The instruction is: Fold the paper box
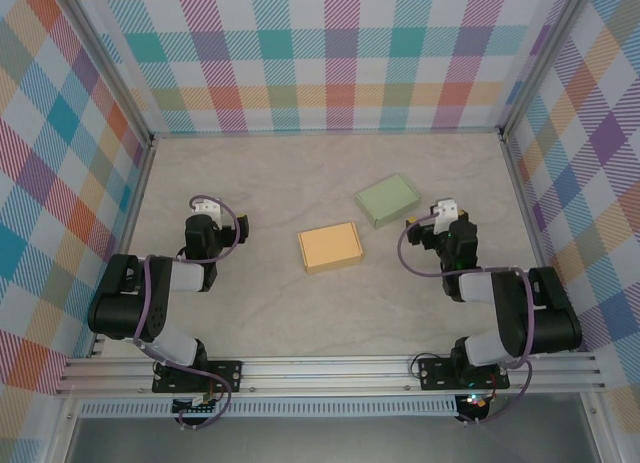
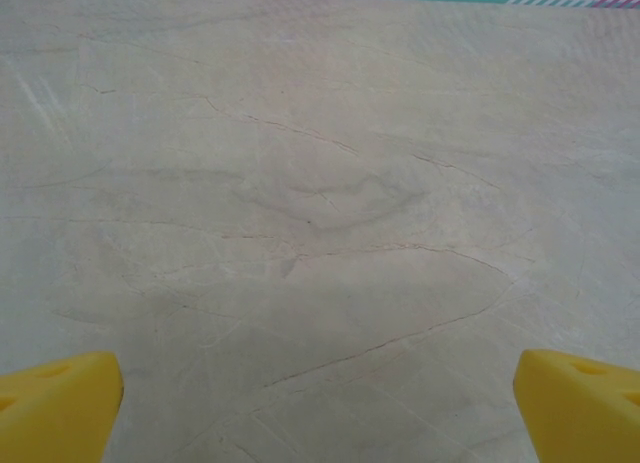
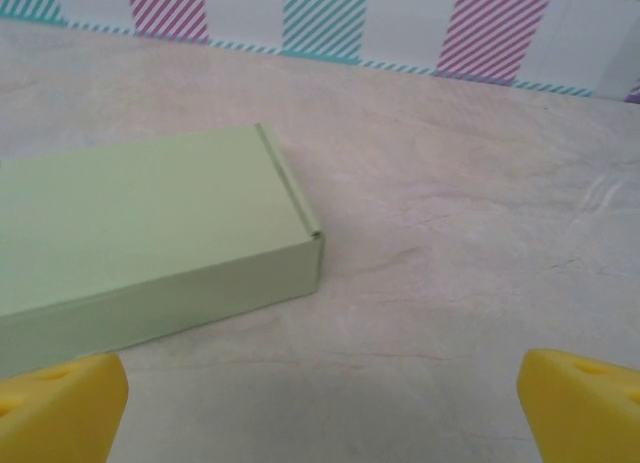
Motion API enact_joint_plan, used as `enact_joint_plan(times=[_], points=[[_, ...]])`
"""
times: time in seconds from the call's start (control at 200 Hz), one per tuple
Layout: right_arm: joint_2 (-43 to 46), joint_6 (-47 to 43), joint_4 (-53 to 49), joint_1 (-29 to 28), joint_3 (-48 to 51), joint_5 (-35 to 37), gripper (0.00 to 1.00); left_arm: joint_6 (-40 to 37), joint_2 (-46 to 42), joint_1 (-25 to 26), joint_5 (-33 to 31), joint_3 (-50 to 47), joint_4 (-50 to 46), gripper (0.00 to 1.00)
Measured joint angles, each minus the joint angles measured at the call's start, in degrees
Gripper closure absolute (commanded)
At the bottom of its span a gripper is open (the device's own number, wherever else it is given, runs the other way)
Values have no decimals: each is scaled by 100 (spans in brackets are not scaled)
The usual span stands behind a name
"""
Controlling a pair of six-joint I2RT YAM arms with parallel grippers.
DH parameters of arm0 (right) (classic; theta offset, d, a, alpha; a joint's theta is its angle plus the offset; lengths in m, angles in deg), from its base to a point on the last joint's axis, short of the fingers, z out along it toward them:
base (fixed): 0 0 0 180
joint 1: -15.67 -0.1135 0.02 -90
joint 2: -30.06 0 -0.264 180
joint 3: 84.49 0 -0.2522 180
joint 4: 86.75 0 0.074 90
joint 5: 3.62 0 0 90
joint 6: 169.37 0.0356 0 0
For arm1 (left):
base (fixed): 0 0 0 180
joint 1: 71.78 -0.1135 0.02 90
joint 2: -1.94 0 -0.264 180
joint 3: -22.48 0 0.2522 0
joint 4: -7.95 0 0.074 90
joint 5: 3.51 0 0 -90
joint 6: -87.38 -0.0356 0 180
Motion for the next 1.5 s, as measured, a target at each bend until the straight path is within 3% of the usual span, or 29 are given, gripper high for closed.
enact_joint_plan(times=[0.335, 1.5], points=[[-356, 590, -450, 492, -479, -323, 0, 0, 0, 0, 2, 0, -2, 0], [-356, 686, -494, 511, -485, -407, 0, 0, 0, 0, 2, 0, -2, 0]])
